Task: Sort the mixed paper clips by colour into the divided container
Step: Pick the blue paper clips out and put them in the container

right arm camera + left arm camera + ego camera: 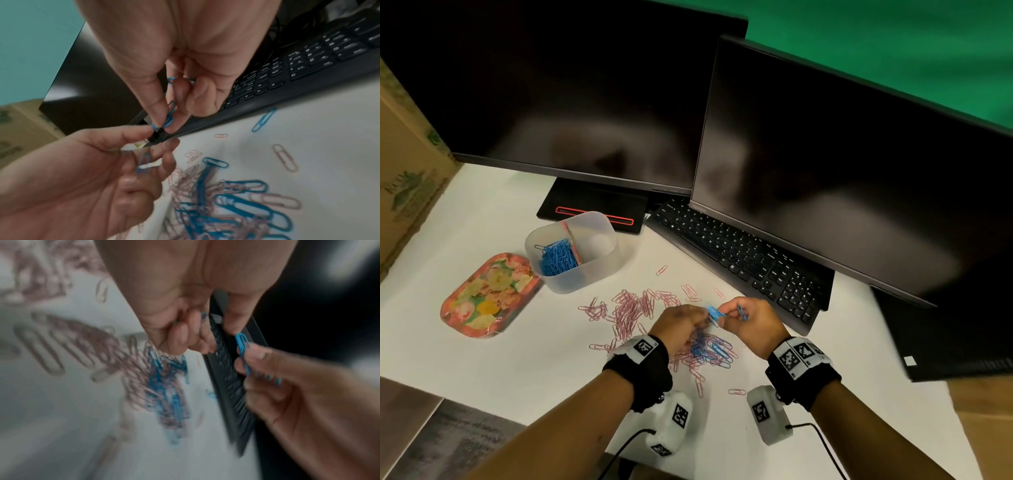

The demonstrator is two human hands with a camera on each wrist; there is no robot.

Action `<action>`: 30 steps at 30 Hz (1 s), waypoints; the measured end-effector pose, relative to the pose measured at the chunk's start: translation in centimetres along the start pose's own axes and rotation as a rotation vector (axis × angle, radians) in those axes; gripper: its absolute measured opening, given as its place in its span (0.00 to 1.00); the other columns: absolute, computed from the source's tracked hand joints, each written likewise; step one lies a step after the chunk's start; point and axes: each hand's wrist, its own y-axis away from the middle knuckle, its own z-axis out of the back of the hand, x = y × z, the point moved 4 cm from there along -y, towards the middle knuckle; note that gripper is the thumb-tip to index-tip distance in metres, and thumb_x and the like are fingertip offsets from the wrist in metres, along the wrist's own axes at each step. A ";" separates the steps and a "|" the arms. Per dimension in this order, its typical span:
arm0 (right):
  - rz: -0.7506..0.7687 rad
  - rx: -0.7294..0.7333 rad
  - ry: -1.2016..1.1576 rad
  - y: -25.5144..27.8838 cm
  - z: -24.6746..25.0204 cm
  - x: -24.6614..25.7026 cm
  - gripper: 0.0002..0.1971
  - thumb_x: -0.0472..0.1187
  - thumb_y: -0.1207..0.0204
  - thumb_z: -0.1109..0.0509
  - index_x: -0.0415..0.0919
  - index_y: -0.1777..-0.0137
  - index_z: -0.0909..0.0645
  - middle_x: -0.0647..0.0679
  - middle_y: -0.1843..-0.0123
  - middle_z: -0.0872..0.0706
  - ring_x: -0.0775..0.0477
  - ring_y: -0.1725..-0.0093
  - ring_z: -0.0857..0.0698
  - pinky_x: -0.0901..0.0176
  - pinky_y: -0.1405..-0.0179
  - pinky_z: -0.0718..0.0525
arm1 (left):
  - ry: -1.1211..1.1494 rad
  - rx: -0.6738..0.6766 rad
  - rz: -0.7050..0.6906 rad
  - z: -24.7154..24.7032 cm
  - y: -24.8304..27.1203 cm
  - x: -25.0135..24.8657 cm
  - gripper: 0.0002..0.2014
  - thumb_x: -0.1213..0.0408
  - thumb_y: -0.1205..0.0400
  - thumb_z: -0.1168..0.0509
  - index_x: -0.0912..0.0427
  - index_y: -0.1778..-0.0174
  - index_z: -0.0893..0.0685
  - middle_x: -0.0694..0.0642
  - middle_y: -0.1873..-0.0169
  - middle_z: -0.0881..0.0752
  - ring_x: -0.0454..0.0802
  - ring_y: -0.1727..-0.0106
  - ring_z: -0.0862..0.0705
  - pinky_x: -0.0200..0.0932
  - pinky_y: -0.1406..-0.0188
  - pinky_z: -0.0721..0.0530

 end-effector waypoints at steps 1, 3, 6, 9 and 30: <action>-0.003 -0.013 -0.024 0.0 -0.1 0.5 0.06 0.35 0.31 0.21 0.47 0.61 0.14 0.51 0.63 0.13 0.55 0.64 0.17 0.62 0.56 0.19 | 0.195 0.039 0.048 -0.3 0.1 0.0 0.13 0.55 0.17 0.37 0.62 0.50 0.14 0.50 0.69 0.20 0.42 0.79 0.31 0.36 0.77 0.35; -0.004 -0.019 -0.036 0.1 -0.9 1.8 0.06 0.34 0.31 0.22 0.45 0.60 0.14 0.50 0.63 0.12 0.56 0.66 0.16 0.66 0.61 0.17 | 0.471 0.110 0.097 -1.0 0.2 -0.3 0.19 0.50 0.17 0.41 0.61 0.53 0.12 0.52 0.72 0.22 0.45 0.75 0.32 0.39 0.75 0.33; 0.044 -0.001 0.039 0.4 -2.4 4.3 0.08 0.35 0.30 0.24 0.43 0.52 0.13 0.49 0.59 0.11 0.55 0.62 0.13 0.66 0.59 0.13 | 0.686 0.113 0.122 -1.8 0.1 -1.2 0.20 0.51 0.15 0.45 0.61 0.55 0.13 0.54 0.72 0.16 0.48 0.72 0.21 0.39 0.75 0.19; 0.108 0.002 0.093 0.3 -2.5 5.8 0.12 0.37 0.29 0.26 0.44 0.46 0.13 0.49 0.53 0.10 0.54 0.54 0.12 0.65 0.48 0.15 | 0.817 0.082 0.120 -1.4 0.3 -1.7 0.16 0.57 0.14 0.46 0.64 0.55 0.18 0.59 0.70 0.13 0.51 0.73 0.14 0.40 0.74 0.13; -0.092 0.023 0.473 1.3 -1.9 -2.8 0.07 0.42 0.24 0.32 0.47 0.50 0.14 0.47 0.54 0.10 0.47 0.54 0.13 0.59 0.52 0.14 | 0.517 -0.118 0.285 3.4 -0.8 0.8 0.22 0.50 0.12 0.50 0.57 0.70 0.29 0.51 0.86 0.30 0.53 0.77 0.18 0.38 0.84 0.19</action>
